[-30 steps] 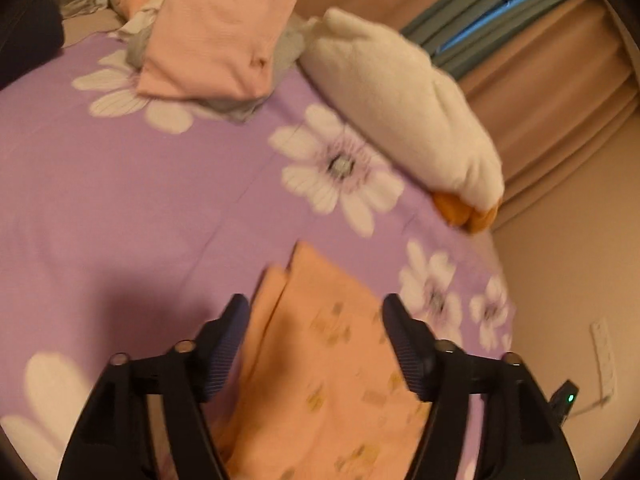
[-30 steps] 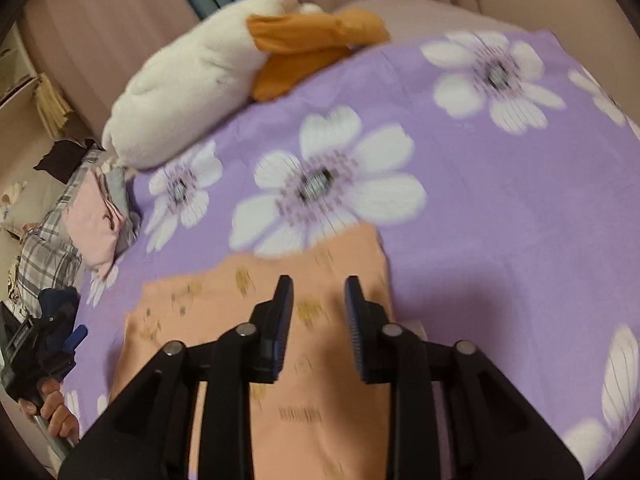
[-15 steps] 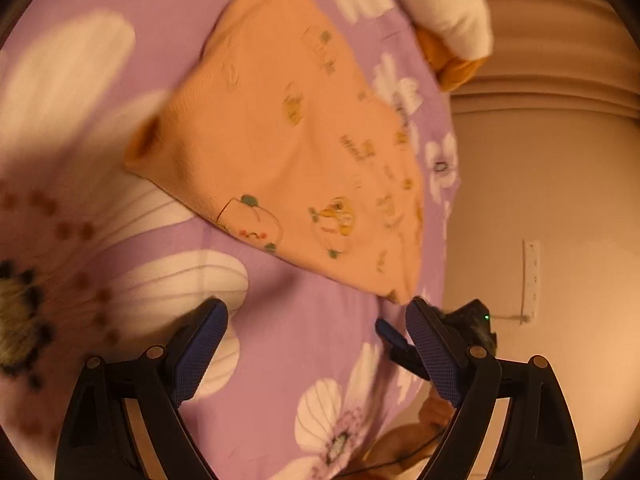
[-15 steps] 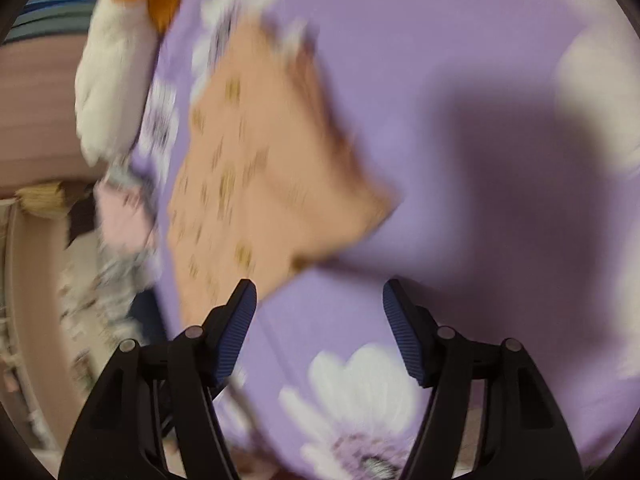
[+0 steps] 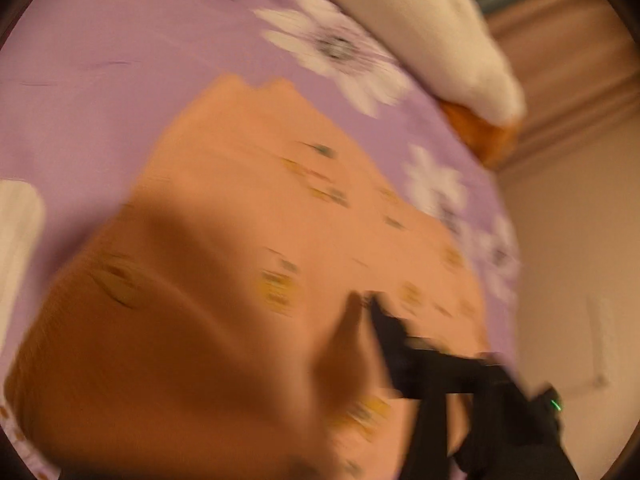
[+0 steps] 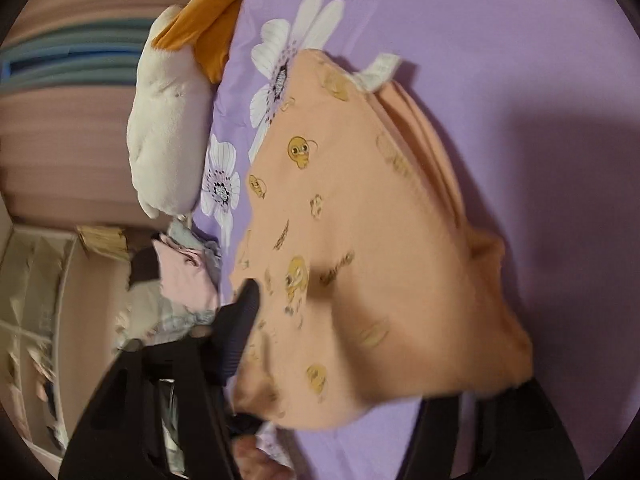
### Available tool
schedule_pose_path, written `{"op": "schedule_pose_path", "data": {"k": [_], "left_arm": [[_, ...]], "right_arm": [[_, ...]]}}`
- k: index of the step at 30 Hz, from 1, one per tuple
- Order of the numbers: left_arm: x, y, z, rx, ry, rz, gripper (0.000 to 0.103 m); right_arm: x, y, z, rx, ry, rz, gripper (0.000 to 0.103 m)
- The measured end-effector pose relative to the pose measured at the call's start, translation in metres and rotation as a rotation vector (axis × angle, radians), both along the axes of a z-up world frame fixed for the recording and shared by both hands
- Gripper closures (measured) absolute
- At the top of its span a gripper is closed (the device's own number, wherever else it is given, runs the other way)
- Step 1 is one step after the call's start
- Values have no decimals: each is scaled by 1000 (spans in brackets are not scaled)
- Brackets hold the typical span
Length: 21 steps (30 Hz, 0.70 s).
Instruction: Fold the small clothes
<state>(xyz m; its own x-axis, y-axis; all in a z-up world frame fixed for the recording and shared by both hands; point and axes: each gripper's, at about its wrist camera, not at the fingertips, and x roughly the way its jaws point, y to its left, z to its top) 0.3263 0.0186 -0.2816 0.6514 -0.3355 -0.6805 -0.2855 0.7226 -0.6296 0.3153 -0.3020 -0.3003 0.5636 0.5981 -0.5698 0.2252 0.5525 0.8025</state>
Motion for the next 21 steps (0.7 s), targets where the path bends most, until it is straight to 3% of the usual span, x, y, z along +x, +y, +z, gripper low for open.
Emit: {"op": "schedule_pose_path", "data": {"k": [3, 6, 8, 11, 13, 16, 21], "left_arm": [[-3, -3, -2, 74, -24, 30, 86], [-20, -14, 14, 181, -20, 12, 92], [-33, -14, 25, 169, -43, -17, 92], [-69, -3, 38, 73, -56, -8, 92], [-84, -2, 46, 58, -60, -20, 92], [-113, -8, 54, 106, -60, -42, 92], [-151, -7, 27, 129, 30, -132, 90]], "right_arm": [[-1, -1, -8, -20, -60, -1, 98], [-2, 1, 6, -43, -70, 29, 94], [-6, -6, 12, -9, -92, 33, 94], [-31, -18, 23, 87, -114, 50, 94], [-56, -16, 35, 34, -119, 102, 94], [-87, -16, 39, -8, -137, 132, 93], [-124, -20, 25, -117, -71, 184, 92]]}}
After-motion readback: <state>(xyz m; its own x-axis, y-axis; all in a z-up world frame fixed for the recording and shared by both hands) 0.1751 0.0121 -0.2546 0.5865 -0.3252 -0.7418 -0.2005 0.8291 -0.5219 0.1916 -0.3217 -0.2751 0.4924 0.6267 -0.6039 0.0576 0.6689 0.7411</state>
